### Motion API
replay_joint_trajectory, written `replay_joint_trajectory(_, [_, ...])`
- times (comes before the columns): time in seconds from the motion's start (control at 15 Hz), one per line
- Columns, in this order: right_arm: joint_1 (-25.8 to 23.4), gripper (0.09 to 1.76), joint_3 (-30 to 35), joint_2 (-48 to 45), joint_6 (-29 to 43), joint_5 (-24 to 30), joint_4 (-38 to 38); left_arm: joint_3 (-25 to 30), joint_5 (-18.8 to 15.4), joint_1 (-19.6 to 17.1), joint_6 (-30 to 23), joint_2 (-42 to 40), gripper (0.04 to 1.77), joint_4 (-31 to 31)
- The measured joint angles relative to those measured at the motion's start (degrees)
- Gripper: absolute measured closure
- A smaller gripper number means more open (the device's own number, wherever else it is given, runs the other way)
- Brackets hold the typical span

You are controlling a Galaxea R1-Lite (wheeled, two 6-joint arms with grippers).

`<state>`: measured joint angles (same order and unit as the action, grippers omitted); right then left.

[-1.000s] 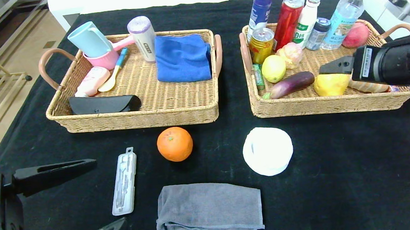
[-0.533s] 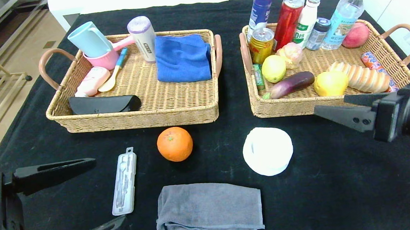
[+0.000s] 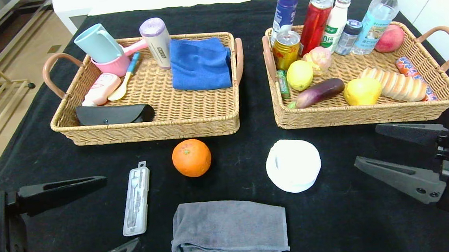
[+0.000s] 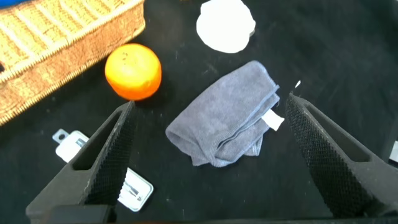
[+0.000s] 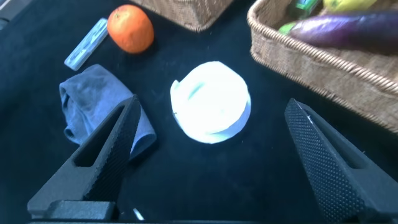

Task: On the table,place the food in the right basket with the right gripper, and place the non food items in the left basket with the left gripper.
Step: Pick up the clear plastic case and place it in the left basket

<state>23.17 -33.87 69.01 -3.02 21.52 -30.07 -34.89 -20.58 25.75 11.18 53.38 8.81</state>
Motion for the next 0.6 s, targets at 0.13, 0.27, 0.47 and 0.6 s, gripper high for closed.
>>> replay_joint_trajectory(0.13, [-0.09, 0.15, 3.58, -0.22, -0.15, 0.04, -5.28, 0.09, 0.33, 0.0, -0.16, 0.59, 0.09, -0.02])
replay_joint_trajectory(0.27, [-0.3, 0.15, 6.45, -0.68, -0.22, 0.06, -7.33, -0.72, 1.49, -0.04, -0.18, 1.3, 0.09, 0.2])
replay_joint_trajectory(0.47, [-0.39, 0.15, 7.61, -2.47, -0.2, 0.26, -7.68, -1.52, 3.3, -0.15, -0.4, 2.07, 0.09, 0.02])
replay_joint_trajectory(0.6, [-0.88, 0.15, 7.72, -3.24, -0.2, 1.38, -7.68, -2.82, 8.07, -0.21, -0.29, 3.23, 0.09, 0.05])
